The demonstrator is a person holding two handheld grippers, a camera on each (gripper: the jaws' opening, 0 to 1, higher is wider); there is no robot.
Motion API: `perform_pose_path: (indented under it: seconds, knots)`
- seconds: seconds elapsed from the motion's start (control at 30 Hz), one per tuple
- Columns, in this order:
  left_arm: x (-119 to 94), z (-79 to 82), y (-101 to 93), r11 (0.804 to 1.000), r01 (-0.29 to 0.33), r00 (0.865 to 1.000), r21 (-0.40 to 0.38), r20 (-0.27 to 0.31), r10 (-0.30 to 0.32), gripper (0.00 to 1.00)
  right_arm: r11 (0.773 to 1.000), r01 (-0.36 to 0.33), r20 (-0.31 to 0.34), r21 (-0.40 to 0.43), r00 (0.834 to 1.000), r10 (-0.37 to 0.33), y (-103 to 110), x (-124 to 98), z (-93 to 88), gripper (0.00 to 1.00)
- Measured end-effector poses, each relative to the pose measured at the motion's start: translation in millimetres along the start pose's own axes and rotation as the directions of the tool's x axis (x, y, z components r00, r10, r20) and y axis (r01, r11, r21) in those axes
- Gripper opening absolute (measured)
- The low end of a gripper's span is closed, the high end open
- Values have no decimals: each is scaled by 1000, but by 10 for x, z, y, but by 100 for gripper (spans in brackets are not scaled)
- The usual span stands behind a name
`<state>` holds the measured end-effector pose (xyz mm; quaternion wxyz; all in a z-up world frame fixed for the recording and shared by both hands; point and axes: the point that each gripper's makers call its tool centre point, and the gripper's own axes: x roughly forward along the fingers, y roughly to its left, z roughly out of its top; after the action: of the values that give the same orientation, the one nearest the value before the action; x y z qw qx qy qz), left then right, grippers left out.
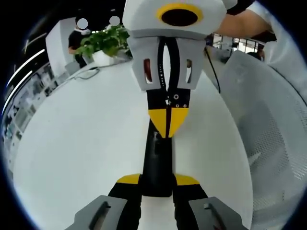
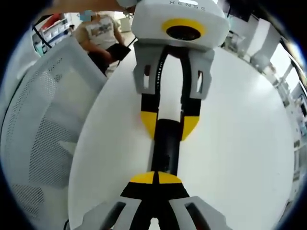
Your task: Press the specified remote control buttons in sequence, fully releasing each button before pressing the next.
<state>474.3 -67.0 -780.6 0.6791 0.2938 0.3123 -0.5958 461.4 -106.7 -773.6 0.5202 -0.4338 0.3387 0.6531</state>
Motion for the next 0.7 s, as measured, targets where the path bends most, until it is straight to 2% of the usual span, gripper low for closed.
perform_pose_path:
  seconds: [0.4, 0.7]
  knots:
    - [3, 4, -4, 1000, -2, 1000, 5, -5, 2, 23, 1000, 11, -3, -1, 1000, -11, -9, 6, 5, 0]
    - [3, 6, -1, 1000, -4, 1000, 13, -7, 4, 23, 1000, 20, 24, 2, 1000, -20, -20, -73, 36, 0]
